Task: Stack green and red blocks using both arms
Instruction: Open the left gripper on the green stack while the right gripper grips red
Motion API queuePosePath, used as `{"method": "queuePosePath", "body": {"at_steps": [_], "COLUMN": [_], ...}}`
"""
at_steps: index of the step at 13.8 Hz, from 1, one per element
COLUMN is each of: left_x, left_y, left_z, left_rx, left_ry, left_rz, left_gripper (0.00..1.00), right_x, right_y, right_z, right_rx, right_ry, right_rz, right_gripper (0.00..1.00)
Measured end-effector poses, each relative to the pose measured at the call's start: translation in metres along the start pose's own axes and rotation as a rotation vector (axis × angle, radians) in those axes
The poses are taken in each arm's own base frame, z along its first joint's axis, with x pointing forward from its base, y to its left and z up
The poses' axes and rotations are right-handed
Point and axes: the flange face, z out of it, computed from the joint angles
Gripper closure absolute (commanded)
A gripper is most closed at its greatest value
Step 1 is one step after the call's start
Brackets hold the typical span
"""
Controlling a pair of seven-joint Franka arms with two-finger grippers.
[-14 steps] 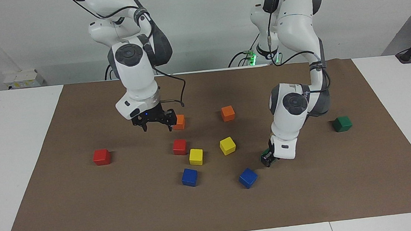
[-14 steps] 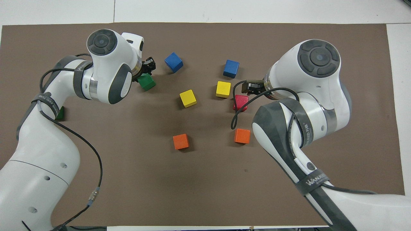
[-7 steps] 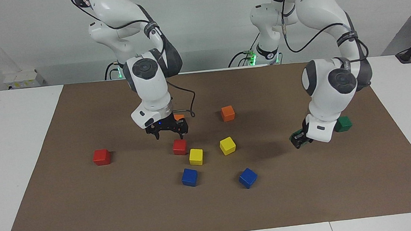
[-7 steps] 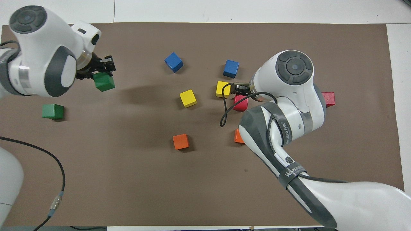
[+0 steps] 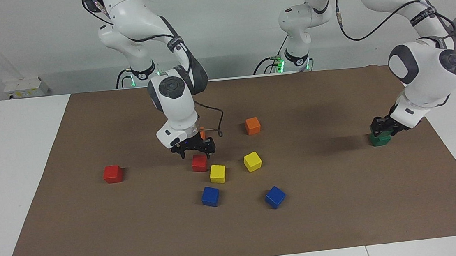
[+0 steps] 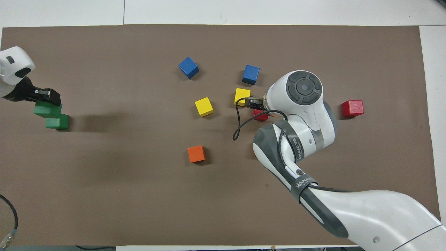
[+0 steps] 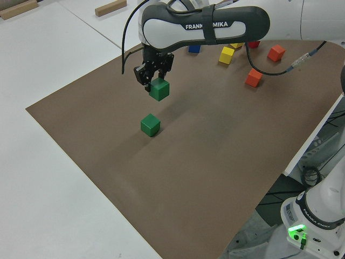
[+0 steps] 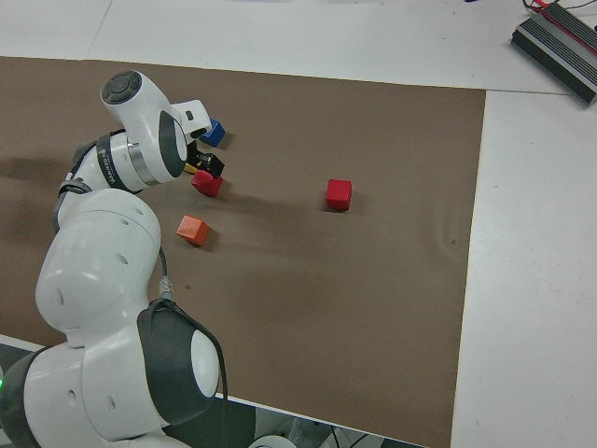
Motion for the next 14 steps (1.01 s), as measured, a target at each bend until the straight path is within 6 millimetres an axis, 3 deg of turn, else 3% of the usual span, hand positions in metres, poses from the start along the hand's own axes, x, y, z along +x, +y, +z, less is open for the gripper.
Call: {"method": "queuePosePath", "body": {"at_steps": [2, 5, 10, 14], "left_x": [-0.015, -0.029, -0.039, -0.045], "left_y": [-0.020, -0.022, -0.030, -0.034], "left_z": [0.015, 0.037, 0.034, 0.049], "left_rx": [-0.016, -0.031, -0.020, 0.004], "left_ry": [0.036, 0.082, 0.116, 0.163], "left_rz": [0.012, -0.011, -0.024, -0.036], "left_gripper": [1.00, 1.00, 1.00, 1.00], "right_x": [-0.003, -0.004, -0.006, -0.006], "right_y": [0.002, 0.002, 0.002, 0.001], "right_z": [0.005, 0.009, 0.029, 0.034], "right_rx": [-0.004, -0.004, 0.003, 0.004], "right_ry": [-0.006, -0.008, -0.002, -0.002], "right_rz": [0.000, -0.001, -0.003, -0.003], "right_gripper": [0.01, 0.01, 0.01, 0.07]}}
